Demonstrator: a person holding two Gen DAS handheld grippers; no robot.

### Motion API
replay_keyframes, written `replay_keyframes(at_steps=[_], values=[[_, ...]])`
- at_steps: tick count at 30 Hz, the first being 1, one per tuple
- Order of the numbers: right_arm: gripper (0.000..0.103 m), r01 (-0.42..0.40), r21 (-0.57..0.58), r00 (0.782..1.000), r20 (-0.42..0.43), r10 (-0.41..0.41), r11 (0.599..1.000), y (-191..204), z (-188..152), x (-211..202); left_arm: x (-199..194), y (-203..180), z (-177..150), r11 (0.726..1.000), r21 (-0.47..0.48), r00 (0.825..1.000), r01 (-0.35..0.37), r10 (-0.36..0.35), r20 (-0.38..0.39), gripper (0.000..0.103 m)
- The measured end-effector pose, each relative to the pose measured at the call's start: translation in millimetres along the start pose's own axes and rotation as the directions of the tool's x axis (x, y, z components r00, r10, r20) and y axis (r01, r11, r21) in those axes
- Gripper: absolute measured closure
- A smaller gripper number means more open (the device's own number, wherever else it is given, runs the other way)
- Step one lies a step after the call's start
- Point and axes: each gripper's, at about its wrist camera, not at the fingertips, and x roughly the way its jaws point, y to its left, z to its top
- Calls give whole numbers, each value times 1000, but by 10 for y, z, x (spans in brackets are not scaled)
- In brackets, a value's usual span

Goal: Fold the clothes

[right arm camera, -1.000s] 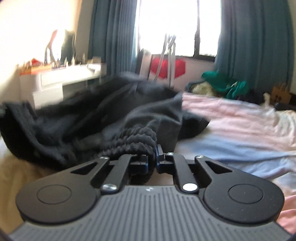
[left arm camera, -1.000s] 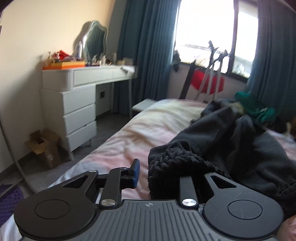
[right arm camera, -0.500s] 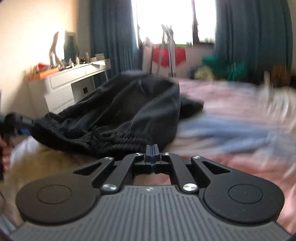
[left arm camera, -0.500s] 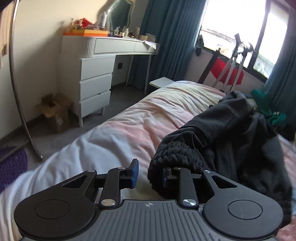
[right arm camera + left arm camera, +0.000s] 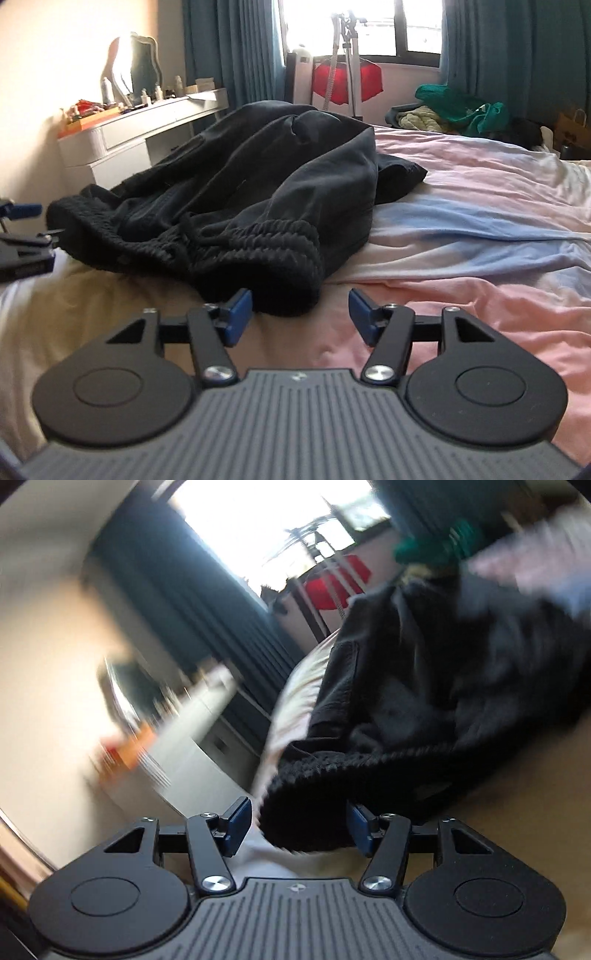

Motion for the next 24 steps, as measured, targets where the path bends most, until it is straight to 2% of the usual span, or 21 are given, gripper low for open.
replay_keyframes(at_steps=[2,4,7,10,12,15,17,19,20,22,24], values=[[43,11,24,1000,0,-11,1000,-16,8,94,68,-82,-12,997,75,999,-18,16,33,44],[43,11,48,1000,-8,-11,999,-39,17,220,161,-119,18,994,107,999,-13,9,40,44],[43,19,66,1000,-8,-18,998,-54,28,408,311,-244,56,986,157,995,-62,49,86,43],[43,79,59,997,10,-80,995,-47,31,547,422,-311,166,984,162,990,-75,54,129,48],[44,121,47,992,35,-123,992,-66,30,583,503,-344,246,985,155,988,-81,58,144,60],[44,153,51,988,29,-155,987,-141,28,630,538,-318,382,988,125,984,-86,65,168,64],[45,136,39,990,17,-137,990,-137,26,651,575,-270,443,994,78,984,-77,63,168,69],[60,126,3,992,14,-126,992,-103,17,659,613,-170,485,998,-39,987,-44,50,151,82],[63,131,-32,991,21,-130,991,-64,7,652,593,-80,504,994,-102,988,-30,45,147,88],[85,132,-76,991,31,-130,988,19,8,619,524,124,552,977,-215,985,2,35,166,89],[93,145,-113,989,53,-140,983,106,29,545,426,367,598,942,-331,979,50,20,203,91]])
